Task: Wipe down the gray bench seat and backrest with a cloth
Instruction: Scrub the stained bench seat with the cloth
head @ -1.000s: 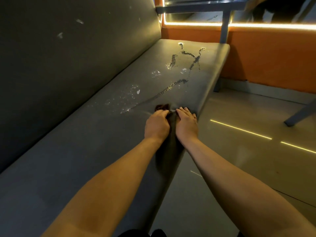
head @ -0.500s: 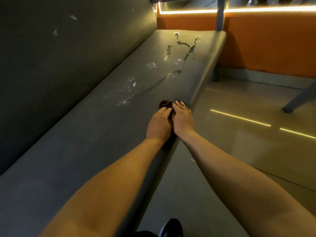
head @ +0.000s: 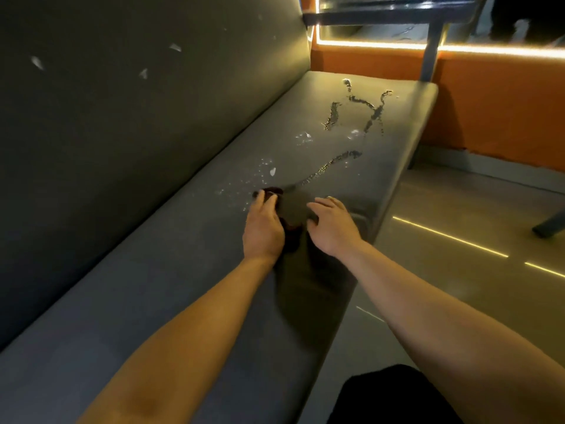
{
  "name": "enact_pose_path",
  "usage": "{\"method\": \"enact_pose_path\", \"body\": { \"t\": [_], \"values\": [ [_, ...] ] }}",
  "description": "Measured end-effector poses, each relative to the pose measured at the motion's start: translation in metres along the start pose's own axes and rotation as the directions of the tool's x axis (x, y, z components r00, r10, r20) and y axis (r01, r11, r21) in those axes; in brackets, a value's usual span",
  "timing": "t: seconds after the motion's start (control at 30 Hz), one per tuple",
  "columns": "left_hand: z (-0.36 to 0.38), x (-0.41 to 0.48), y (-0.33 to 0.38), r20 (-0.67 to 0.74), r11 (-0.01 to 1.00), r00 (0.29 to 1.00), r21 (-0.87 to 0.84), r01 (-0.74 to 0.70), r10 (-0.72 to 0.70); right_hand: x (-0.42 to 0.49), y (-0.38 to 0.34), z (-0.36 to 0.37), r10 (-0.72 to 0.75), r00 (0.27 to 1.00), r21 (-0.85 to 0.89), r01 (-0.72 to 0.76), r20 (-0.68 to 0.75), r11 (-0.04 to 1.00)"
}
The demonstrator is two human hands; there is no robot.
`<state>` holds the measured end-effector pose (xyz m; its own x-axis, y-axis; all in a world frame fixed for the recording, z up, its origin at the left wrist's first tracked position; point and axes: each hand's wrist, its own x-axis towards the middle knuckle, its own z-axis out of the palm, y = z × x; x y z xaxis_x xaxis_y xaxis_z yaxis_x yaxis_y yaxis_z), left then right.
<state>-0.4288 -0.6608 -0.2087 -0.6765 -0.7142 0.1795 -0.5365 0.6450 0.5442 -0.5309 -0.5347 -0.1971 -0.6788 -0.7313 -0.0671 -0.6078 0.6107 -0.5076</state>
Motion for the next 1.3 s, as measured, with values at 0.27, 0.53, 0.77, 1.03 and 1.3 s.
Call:
{"method": "enact_pose_path", "body": {
  "t": [0.27,0.53,0.77,1.03,1.3],
  "values": [
    [0.013,0.033,-0.02,0.079,0.991,0.988,0.002,0.131,-0.13,0.015,-0.016,0.0,0.094,0.996,-0.131,-0.094,-0.003,0.987],
    [0.032,0.025,0.009,0.204,0.99,0.969,-0.017,-0.14,0.141,0.035,-0.016,-0.006,0.06,0.991,-0.071,-0.069,-0.116,0.995],
    [-0.027,0.059,-0.077,-0.107,0.959,0.959,0.077,0.273,-0.264,0.06,-0.06,0.023,-0.114,0.993,0.003,0.114,-0.004,0.993],
    [0.014,0.06,-0.03,0.126,0.995,0.988,0.043,0.086,-0.091,0.074,-0.057,0.023,-0.038,0.998,-0.05,0.035,-0.055,0.998],
    [-0.038,0.066,-0.106,-0.106,0.961,0.982,0.215,0.175,-0.155,0.078,-0.084,0.04,-0.219,0.975,0.031,0.22,-0.027,0.975]
  ]
}}
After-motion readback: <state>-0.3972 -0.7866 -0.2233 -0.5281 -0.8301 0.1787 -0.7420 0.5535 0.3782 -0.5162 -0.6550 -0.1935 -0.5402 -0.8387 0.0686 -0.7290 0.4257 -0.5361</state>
